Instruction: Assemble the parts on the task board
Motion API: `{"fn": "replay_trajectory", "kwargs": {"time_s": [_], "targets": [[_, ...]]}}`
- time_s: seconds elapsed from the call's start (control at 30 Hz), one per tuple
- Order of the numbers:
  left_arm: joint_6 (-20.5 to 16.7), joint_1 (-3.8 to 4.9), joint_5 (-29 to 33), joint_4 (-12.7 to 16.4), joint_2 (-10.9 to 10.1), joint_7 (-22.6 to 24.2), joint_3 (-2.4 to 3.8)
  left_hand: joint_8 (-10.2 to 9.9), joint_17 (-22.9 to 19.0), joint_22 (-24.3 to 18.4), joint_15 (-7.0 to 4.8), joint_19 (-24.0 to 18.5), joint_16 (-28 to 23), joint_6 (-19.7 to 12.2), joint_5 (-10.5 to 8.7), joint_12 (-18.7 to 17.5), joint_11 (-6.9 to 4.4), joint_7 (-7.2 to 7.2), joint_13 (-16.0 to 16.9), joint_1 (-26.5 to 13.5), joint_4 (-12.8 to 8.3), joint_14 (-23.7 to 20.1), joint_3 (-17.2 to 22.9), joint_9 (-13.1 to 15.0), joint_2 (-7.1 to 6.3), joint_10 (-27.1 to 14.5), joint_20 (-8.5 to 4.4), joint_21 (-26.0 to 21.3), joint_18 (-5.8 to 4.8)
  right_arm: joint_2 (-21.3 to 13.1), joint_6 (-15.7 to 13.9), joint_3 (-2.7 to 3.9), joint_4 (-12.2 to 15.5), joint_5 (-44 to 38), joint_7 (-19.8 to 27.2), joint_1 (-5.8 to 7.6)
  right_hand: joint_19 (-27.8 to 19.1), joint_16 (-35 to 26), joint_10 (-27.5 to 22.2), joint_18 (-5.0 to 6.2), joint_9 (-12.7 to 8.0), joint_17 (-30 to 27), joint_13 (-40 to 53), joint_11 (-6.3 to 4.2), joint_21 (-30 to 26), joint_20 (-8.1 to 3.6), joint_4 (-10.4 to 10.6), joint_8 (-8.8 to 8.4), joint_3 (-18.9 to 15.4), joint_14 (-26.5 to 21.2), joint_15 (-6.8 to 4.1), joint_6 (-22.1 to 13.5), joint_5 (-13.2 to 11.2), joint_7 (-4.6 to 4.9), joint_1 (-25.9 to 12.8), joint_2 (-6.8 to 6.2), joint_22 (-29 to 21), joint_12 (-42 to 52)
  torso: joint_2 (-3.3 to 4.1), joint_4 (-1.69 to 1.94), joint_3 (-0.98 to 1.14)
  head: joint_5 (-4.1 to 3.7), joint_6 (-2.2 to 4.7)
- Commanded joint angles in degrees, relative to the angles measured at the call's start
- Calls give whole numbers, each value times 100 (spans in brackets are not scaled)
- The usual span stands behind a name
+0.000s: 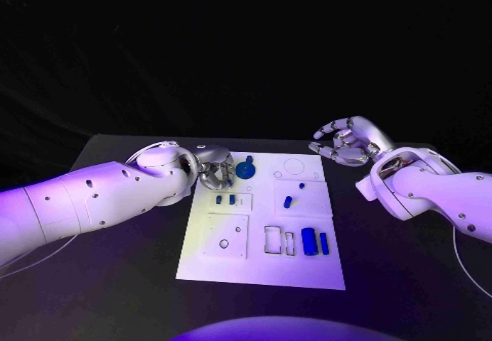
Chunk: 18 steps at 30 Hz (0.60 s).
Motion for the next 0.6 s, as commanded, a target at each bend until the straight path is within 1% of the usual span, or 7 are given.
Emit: {"fn": "replay_trajectory", "kwargs": {"time_s": [0.03, 0.2, 0.6], "targets": [[134, 0, 3, -5, 20, -56, 0, -27, -8, -1, -3, -2, -25, 26, 0, -26, -1, 4, -7, -60, 19, -12, -20, 3, 11, 43, 1, 5, -67, 1, 7, 1, 6, -54, 28, -4, -36, -21, -18, 72, 6, 284, 7, -5, -15, -14, -12, 21, -25, 323, -46, -23, 32, 0, -6, 61, 578, -6, 0, -1, -5, -9, -4], [155, 0, -12, -11, 26, -69, -2, -27, -8, -1, -3, -2, -25, 26, 0, -26, -1, 4, -7, -60, 19, -12, -20, 3, 11, 43, 1, 5, -67, -1, 5, 1, 7, -54, 29, -4, -36, -21, -18, 72, 6, 284, 7, -5, -15, -14, -12, 21, -25, 323, -46, -23, 32, 0, -6, 61, 578, -6, -1, 4, -4, -11, -12], [227, 0, -1, 1, 51, -39, -15, -30, -4, -1, -5, -4, -26, 32, 1, -37, -4, 0, -8, -57, 14, -13, -15, 4, 19, 50, 1, 4, -67, -1, 1, 1, 8, -55, 32, -4, -36, -21, -18, 72, 6, 284, 7, -5, -15, -14, -12, 21, -25, 323, -46, -23, 32, 0, -6, 61, 578, -6, -1, 1, -5, -12, -19]]}}
